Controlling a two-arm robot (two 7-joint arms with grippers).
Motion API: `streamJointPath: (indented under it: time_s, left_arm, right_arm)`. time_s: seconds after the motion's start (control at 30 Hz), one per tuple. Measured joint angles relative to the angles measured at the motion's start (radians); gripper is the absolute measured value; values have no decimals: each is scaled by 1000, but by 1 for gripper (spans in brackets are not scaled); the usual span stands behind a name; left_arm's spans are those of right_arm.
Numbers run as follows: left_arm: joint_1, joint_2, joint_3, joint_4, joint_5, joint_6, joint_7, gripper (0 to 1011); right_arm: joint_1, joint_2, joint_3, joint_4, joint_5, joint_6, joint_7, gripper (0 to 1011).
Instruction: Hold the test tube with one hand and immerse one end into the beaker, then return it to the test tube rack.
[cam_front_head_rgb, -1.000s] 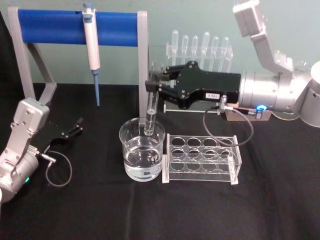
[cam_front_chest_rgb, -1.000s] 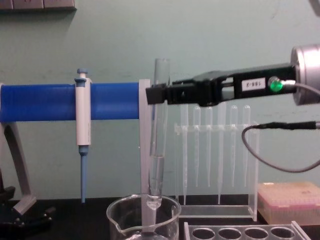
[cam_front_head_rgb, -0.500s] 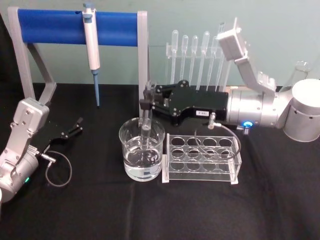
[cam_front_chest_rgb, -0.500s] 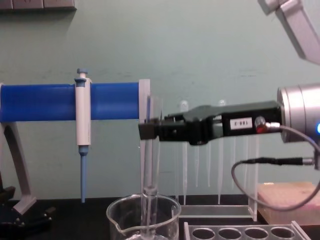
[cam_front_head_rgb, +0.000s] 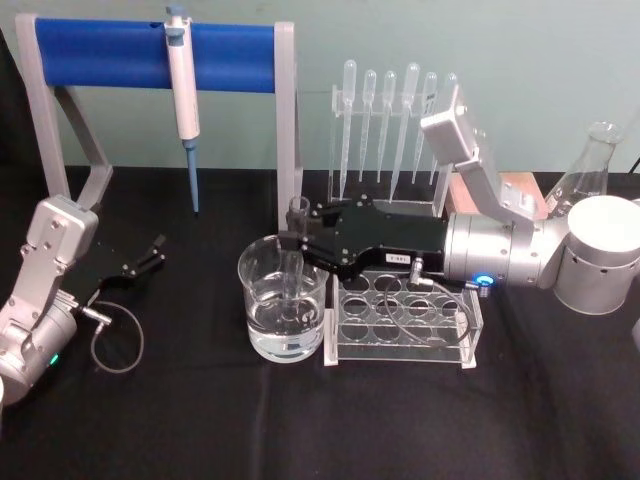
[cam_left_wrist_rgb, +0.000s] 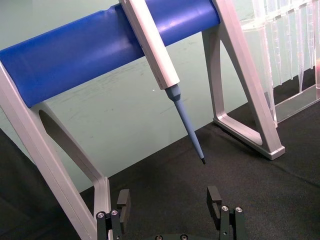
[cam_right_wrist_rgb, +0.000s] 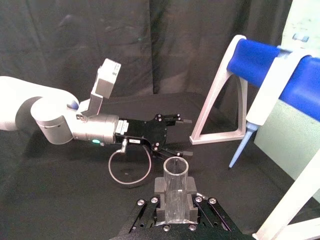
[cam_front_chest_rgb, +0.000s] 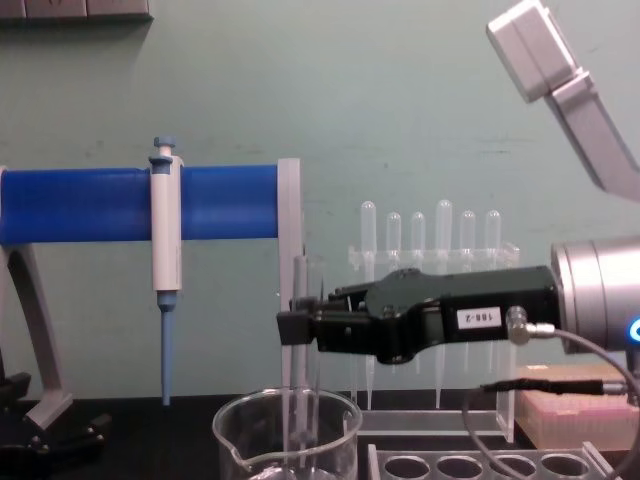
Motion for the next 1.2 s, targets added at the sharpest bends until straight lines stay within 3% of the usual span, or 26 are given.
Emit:
streamJointPath:
  time_s: [0.53, 1.2]
  left_arm:
    - [0, 0, 0, 0, 0, 0, 0, 1000]
    - [0, 0, 0, 0, 0, 0, 0, 1000]
  right_arm:
    - [-32, -23, 16, 27, -67, -56, -8, 241]
    - [-59, -46, 42, 39, -86, -66, -12, 241]
